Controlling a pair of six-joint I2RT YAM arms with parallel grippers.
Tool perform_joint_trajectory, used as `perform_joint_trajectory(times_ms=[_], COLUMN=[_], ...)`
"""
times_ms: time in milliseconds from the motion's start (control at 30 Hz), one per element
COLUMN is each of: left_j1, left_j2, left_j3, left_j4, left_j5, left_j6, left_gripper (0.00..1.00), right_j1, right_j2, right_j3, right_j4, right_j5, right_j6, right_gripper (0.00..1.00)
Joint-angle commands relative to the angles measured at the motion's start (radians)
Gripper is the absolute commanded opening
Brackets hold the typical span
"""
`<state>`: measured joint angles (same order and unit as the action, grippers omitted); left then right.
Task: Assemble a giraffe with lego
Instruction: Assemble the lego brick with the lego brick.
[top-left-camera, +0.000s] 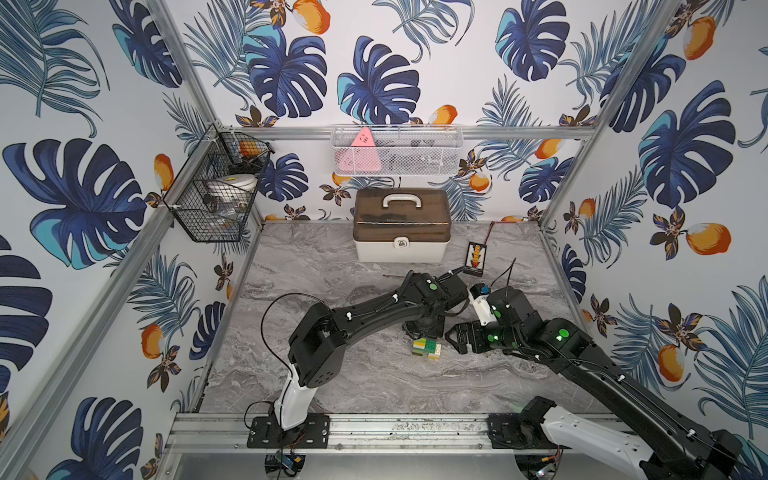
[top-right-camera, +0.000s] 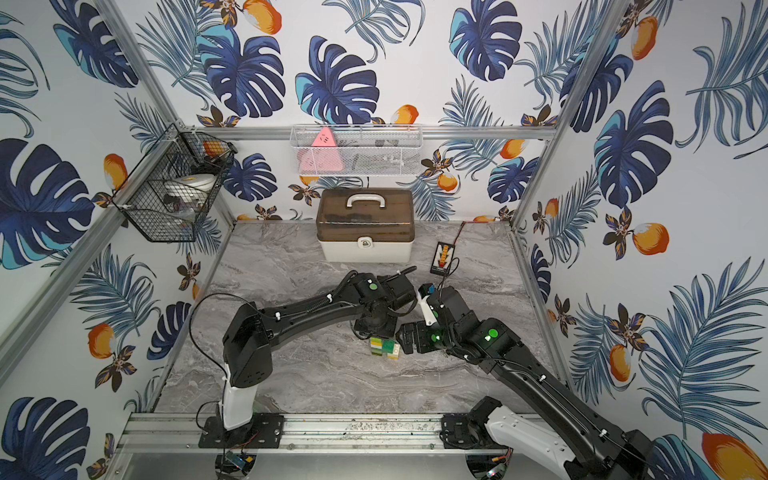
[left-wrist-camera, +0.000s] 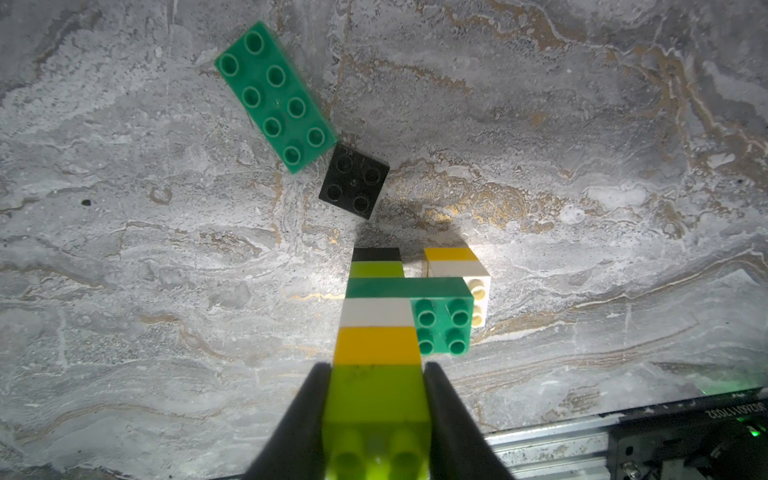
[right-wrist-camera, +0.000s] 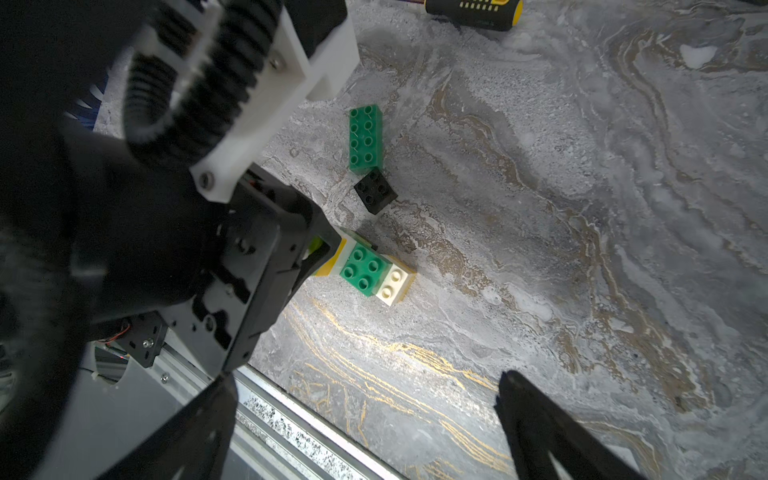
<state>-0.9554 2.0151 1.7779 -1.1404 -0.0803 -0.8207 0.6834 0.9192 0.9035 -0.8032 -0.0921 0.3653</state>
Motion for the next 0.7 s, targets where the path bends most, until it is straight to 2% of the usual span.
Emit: perform_joint_trajectory(times_ms=[0,167,233,400,500,600,667], left_j1=[0.000,0.003,0.008,0.040,0.134,0.248,0.290], left_j2=[0.007,-0.020,-0.025,-0.090,-0.185,-0.257,-0.269], left_j3=[-0.019,-0.024,-0.016,-0.005,-0.070,-0.174,-0.204], left_j4=[-0.025,0.002,0.004,0.001,0.037,0.086,0.096], left_j5=[0.037,0.046,0.052,0.054,0.065,0.090,0.102], left_j6=[-0.022,-0.028,-0.028,-0.040,-0.040,-0.012,0.022], left_gripper=[0.44,0.64,0.69,0.72,0.72,0.72,0.72], right_j1=[0.000,0.000,0.000,0.000,-0.001,-0.007,-0.022], right_j2=[-0.002,0.003,0.001,0.001,0.010,0.102,0.218], right_j3=[0.006,0.006,0.007,0.012,0.034,0.142,0.275], right_j4=[-0.016,-0.017,-0.017,-0.027,-0.054,-0.175,-0.235], right_j5=[-0.003,-0.004,-0.003,0.004,0.022,0.102,0.117], right_j6=[-0.009,-0.008,-0.008,-0.009,-0.018,-0.042,-0.066], right_gripper=[1.00,1.00,1.00,1.00,1.00,1.00,1.00])
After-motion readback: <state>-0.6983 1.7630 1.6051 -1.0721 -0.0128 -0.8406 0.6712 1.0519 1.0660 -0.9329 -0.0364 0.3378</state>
